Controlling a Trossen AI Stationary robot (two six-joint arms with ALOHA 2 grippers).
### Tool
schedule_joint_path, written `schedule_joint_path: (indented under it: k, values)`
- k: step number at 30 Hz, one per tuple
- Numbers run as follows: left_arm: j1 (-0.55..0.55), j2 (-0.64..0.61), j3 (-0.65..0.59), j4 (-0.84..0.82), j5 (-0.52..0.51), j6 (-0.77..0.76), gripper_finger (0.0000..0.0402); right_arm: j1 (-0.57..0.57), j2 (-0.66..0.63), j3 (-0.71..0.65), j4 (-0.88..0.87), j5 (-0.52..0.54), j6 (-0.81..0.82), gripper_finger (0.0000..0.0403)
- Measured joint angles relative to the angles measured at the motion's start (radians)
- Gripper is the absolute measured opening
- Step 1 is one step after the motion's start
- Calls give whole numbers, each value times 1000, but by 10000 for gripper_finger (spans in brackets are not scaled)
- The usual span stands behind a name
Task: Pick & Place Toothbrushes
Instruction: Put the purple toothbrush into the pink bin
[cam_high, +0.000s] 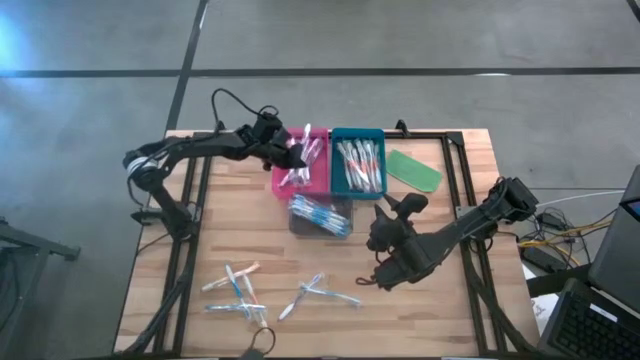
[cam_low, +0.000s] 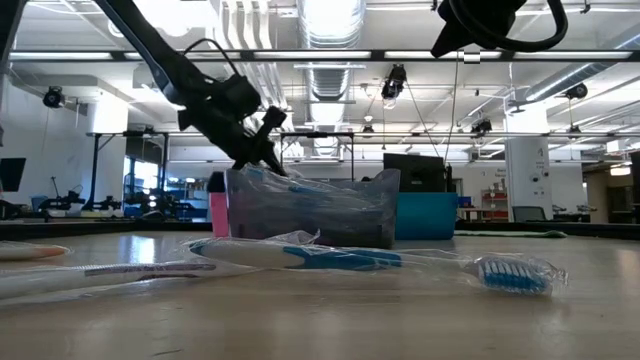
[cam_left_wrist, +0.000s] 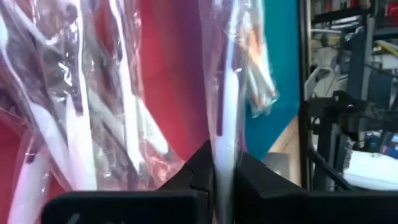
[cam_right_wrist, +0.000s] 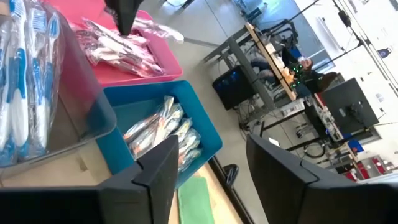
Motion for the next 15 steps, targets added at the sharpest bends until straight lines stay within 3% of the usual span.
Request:
schedule_joint_path:
  k: [8,15]
  values:
    - [0,32,2,7,1,-2,20,0,0,0,1,-3,0,192]
    - [3,34,2,-20,-2,-40,37,0,0,0,2,-3,0,178]
